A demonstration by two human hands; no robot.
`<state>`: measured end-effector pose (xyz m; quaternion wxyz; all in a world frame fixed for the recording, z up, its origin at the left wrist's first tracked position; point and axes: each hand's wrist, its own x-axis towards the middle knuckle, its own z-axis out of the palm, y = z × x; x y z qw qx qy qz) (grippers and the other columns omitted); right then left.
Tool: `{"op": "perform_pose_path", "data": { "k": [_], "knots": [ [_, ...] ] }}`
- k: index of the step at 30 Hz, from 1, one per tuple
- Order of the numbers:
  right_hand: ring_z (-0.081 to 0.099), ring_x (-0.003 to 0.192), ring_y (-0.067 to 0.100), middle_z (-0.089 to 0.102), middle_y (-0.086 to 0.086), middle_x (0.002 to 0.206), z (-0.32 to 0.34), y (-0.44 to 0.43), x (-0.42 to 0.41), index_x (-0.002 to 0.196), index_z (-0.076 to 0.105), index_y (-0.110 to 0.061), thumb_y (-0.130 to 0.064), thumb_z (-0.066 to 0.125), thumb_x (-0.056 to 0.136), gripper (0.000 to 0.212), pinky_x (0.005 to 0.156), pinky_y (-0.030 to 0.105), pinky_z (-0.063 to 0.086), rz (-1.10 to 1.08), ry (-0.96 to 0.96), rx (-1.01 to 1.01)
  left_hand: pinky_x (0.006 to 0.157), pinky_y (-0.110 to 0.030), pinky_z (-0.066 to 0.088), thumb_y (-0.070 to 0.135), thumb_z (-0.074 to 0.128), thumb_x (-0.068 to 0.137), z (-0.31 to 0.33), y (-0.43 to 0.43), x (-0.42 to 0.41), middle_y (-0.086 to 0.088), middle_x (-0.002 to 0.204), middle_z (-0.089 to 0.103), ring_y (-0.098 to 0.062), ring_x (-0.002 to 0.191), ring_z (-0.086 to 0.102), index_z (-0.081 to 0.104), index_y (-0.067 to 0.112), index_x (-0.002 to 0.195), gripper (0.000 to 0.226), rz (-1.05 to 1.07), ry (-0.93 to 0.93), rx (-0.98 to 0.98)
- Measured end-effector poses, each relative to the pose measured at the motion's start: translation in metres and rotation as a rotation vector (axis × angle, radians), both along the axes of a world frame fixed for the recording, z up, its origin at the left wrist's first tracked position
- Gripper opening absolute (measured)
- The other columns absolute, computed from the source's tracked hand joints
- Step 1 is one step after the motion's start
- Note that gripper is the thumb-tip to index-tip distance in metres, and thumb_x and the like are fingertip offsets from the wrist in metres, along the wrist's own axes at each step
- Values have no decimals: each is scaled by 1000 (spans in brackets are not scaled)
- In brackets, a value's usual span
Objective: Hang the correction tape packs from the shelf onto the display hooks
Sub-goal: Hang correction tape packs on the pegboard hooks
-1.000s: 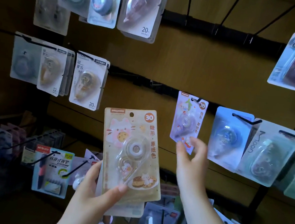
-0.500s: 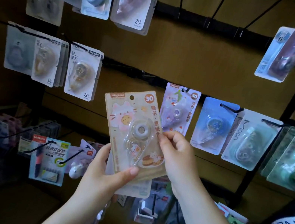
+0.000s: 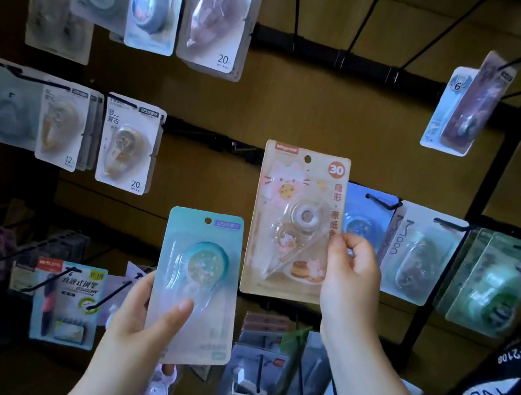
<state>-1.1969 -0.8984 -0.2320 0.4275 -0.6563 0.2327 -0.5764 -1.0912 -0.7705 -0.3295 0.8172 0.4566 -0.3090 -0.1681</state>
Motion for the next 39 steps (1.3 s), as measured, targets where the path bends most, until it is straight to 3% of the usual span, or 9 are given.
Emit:
{"op": "perform_pose_path", "data": {
  "k": [9,12,15,20,23,27,33,36,39],
  "knots": [
    [43,57,6,47,-8,66,5,-6,-3,89,48,-16,-19,42,95,9,49,13,36,-64,97,10,55,-24,54,27,74,67,-4,1,0,1,89,68,-20,85,66,58,31,98,36,-10,10,3],
    [43,56,7,47,-6,65,3,-6,-4,89,49,-15,-18,42,95,9,42,7,33,-87,99,2,50,-22,55,29,80,56,-4,2,2,3,86,68,-16,77,68,59,31,98,47,-18,5,10],
    [43,56,8,48,-5,64,1,-5,-4,87,49,-14,-18,43,95,10,39,6,32,-87,105,18,49,-19,55,43,68,38,-4,4,2,6,79,72,-14,74,69,61,32,92,55,-15,21,-20],
    [43,54,9,48,-4,63,1,-1,-2,79,49,-17,-15,43,94,16,37,7,31,-62,123,16,47,-15,53,19,73,73,0,5,-1,-2,87,66,-20,82,63,59,30,88,24,23,35,-30],
    [40,53,9,46,-5,61,3,-2,-3,85,49,-14,-15,43,94,10,36,7,31,-76,106,22,50,-18,54,42,68,48,1,7,1,1,90,66,-19,87,63,58,35,89,42,33,-2,-4],
    [38,52,11,44,-3,59,0,-5,-5,81,49,-14,-14,43,93,14,36,8,28,-77,90,34,61,-26,54,50,64,36,-1,8,4,0,95,67,-22,92,65,60,34,96,62,15,-27,-1],
    [41,58,5,45,-7,68,0,-16,5,88,47,-11,-14,41,94,8,42,4,33,-113,155,-14,50,-18,55,25,72,73,0,5,2,-3,96,66,-22,89,64,57,32,95,28,36,-2,3],
    [39,58,6,44,-4,71,1,-28,17,89,44,-11,-14,38,95,9,47,13,34,-129,189,22,59,-23,53,35,65,58,0,4,3,-1,95,67,-22,91,64,57,34,95,38,33,-24,9],
    [38,58,6,41,-7,71,3,-37,29,91,43,-10,-13,37,96,9,48,19,29,-127,195,63,55,-21,56,39,66,54,-1,6,8,1,95,67,-20,90,65,57,36,96,43,39,-53,24]
  ]
}}
